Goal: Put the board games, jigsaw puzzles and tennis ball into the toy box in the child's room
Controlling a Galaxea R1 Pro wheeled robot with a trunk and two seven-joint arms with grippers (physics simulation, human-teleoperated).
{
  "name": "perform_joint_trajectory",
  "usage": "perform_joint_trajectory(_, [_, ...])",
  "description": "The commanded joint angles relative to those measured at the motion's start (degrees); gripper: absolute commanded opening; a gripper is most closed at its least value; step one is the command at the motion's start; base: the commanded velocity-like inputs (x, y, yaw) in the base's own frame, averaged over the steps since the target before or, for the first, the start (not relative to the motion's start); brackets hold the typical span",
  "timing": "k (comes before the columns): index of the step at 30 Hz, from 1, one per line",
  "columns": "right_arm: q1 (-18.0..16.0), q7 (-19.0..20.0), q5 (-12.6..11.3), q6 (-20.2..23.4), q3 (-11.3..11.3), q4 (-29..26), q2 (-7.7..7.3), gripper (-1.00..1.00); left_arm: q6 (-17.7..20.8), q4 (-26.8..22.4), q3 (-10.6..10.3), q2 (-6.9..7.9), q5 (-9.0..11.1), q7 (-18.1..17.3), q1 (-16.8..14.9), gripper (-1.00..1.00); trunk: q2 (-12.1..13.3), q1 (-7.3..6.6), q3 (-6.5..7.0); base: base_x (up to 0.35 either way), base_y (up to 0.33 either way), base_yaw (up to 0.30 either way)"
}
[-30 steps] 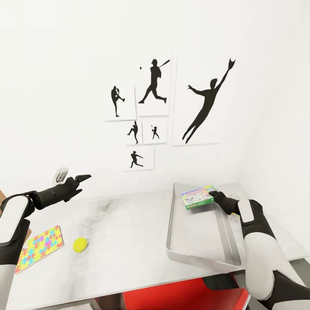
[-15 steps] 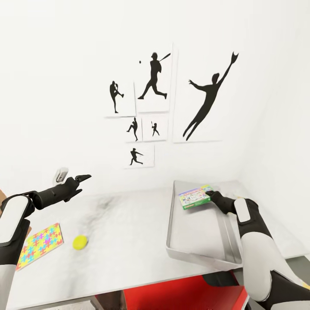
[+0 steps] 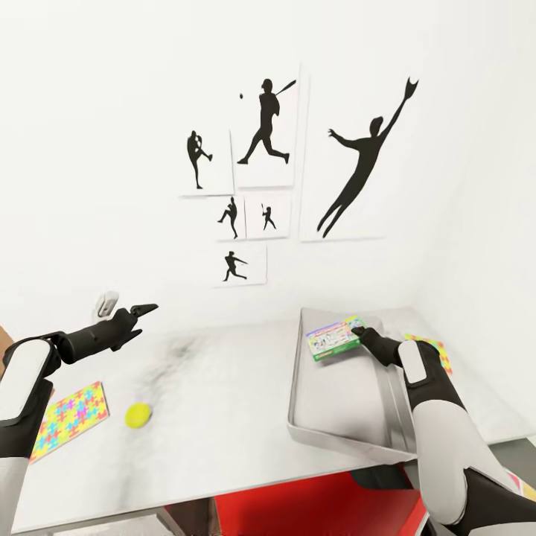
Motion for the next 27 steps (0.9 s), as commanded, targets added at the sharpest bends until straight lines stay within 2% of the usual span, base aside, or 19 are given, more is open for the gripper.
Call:
perform_joint_trajectory(1, [-0.06,-0.27,-0.53,0.18,-0.11,-0.07,0.04,-1.00,0.21,-0.01,0.05,0.00,0.61,0.56,-0.06,1.00,-0.13,0.03,-0.22,0.000,0.000,0.000])
perform_joint_trajectory(9, [-0.06,-0.27,-0.62,-0.97,0.05,-0.09,0.01,-1.00,0.21,0.10,0.07,0.00,0.61,0.56,-0.06,1.00,-0.13,0.03,-0.71,0.000,0.000,0.000])
perform_joint_trajectory(16, [-0.06,-0.27,-0.64,-2.94,0.07,-0.14,-0.03,-1.00,0.21,0.12,0.05,0.00,0.61,0.56,-0.06,1.00,-0.13,0.03,-0.78,0.000,0.000,0.000])
perform_joint_trajectory(27, [-0.06,-0.27,-0.65,-3.71,0.08,-0.18,-0.04,-1.00,0.21,0.12,0.05,0.00,0.61,0.56,-0.06,1.00,-0.13,0.03,-0.80,0.000,0.000,0.000])
